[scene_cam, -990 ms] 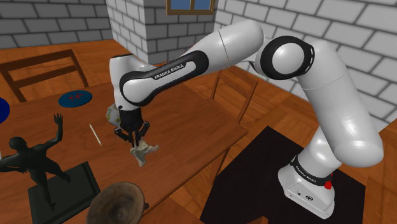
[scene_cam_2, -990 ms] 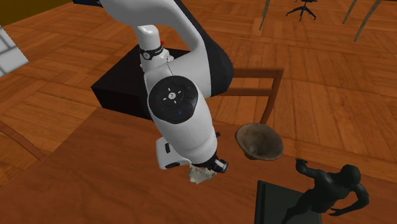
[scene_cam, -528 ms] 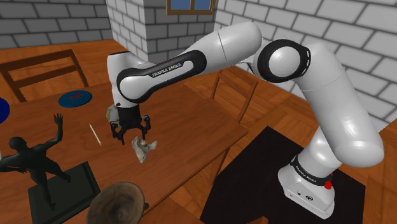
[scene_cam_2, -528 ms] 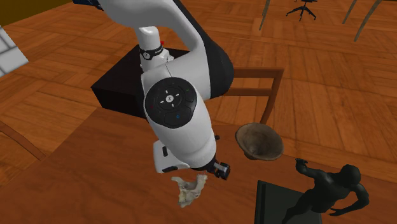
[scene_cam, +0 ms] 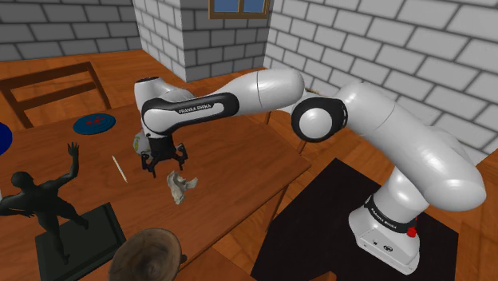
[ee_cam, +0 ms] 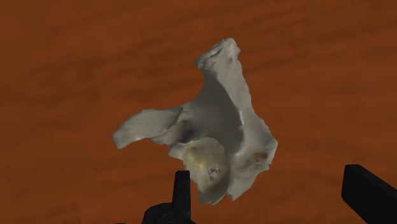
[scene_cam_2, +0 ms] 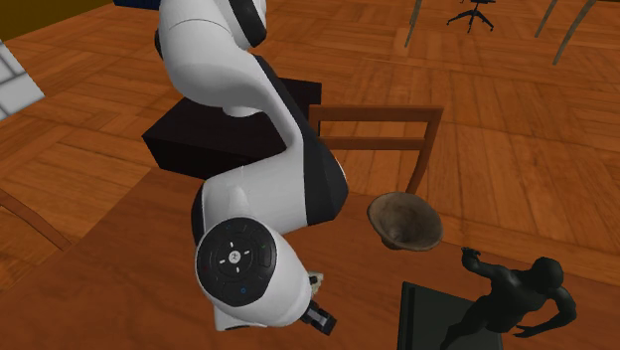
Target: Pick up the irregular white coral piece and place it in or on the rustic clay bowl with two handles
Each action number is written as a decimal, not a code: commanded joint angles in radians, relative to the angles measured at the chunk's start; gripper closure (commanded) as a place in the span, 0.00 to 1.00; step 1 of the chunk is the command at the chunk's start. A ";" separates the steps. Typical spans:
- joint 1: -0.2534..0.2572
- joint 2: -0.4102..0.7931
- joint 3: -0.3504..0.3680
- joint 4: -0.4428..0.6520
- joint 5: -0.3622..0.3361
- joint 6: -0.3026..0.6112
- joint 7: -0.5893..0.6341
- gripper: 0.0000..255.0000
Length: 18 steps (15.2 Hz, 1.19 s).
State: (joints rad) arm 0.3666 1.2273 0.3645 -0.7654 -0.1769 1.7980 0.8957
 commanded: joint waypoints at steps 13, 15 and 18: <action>0.011 0.059 -0.009 0.012 -0.007 0.047 0.001 0.00; 0.011 0.059 -0.009 0.012 -0.007 0.047 0.001 1.00; 0.011 0.059 -0.009 0.012 -0.007 0.047 0.001 1.00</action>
State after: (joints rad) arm 0.3772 1.2864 0.3552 -0.7533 -0.1843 1.8454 0.8965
